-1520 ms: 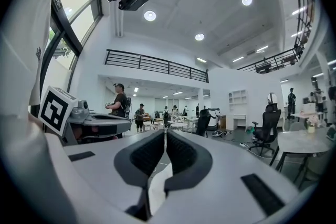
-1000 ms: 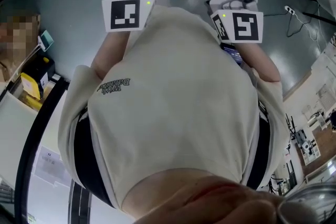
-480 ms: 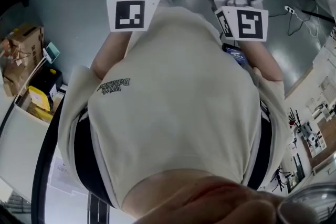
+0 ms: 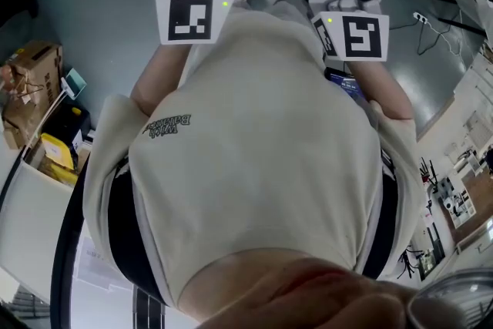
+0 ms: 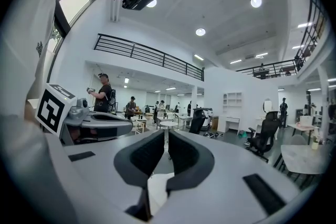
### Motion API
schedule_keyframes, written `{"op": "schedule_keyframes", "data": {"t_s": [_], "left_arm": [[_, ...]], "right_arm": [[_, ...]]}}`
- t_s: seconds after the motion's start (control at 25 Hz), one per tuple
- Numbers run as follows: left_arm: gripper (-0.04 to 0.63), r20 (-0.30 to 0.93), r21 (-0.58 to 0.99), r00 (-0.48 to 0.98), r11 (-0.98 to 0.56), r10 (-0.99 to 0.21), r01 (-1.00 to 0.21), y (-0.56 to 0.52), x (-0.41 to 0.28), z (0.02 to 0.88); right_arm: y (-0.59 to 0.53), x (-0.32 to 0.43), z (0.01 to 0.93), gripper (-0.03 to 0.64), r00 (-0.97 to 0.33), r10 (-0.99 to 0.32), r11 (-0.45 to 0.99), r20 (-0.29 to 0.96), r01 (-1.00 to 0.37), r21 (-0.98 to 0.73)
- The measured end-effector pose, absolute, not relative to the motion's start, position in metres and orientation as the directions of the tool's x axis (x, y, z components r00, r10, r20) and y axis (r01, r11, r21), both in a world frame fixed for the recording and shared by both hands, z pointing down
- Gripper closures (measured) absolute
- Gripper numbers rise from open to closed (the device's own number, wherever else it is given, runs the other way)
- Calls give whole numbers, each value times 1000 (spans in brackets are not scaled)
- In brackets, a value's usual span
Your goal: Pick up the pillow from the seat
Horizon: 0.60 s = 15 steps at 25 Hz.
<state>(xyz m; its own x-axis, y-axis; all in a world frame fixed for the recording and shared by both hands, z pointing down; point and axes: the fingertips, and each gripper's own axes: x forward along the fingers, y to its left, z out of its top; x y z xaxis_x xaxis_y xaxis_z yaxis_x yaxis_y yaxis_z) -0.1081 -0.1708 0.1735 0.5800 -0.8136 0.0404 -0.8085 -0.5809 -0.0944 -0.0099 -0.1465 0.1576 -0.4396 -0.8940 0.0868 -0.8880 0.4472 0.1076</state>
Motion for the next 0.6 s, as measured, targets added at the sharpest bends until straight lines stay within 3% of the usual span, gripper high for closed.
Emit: {"op": "schedule_keyframes", "data": {"t_s": [0.6], "left_arm": [[586,73,-78,491,-496,-868,-865,-177,-80,178]], "right_arm": [[-165,17,164,603,-543,-831,552,118,-831,66]]}}
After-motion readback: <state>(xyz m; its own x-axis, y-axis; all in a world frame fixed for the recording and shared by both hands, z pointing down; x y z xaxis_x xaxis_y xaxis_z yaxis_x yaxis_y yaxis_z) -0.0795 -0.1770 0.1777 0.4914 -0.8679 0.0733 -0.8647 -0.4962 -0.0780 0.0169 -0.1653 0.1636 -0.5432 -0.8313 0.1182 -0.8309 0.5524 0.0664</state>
